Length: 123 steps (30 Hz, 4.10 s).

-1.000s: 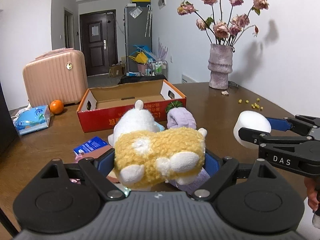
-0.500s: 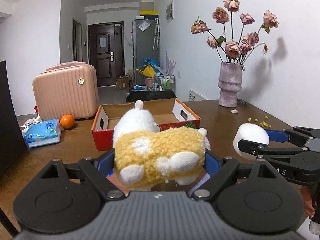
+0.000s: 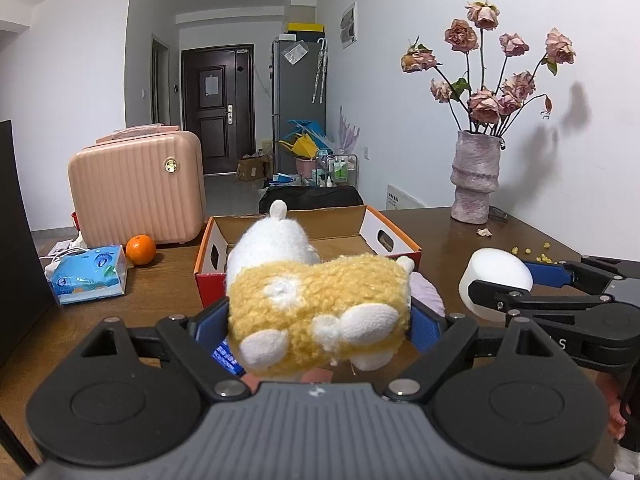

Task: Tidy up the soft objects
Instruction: 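Lift the plush toy with left and puff with right toward the red box, then lower the plush toy and puff into the red box and open both grippers, then lift both open grippers out of the red box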

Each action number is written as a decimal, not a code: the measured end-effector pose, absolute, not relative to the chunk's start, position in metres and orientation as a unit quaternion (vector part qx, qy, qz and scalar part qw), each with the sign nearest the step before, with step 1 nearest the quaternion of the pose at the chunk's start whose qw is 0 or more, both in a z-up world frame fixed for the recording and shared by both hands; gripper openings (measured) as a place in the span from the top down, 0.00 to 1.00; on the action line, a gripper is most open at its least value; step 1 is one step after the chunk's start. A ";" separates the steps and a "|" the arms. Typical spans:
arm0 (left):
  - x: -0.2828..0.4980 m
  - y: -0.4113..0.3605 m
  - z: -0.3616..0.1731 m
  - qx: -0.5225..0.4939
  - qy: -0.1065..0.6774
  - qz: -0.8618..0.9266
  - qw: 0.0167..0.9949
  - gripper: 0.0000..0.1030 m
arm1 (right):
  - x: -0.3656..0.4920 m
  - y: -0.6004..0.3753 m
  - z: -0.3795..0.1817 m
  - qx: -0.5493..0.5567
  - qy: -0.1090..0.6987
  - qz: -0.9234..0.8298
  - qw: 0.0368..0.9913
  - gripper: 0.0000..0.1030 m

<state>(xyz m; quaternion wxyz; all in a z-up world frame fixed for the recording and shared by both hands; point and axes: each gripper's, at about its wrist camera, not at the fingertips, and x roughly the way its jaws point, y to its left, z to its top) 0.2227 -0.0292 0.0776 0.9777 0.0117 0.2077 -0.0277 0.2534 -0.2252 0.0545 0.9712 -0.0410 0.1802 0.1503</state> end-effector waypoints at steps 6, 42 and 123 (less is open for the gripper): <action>0.241 -0.019 0.076 0.007 0.209 -0.026 0.977 0.13 | 0.270 -0.215 0.058 -0.039 0.178 0.152 0.971 0.47; 0.362 0.014 0.074 -0.011 0.211 -0.010 0.977 0.13 | 0.393 -0.179 0.061 -0.031 0.180 0.157 0.971 0.47; 0.438 0.040 0.066 0.018 0.249 0.046 0.967 0.00 | 0.460 -0.175 0.043 -0.063 0.214 0.137 0.965 0.00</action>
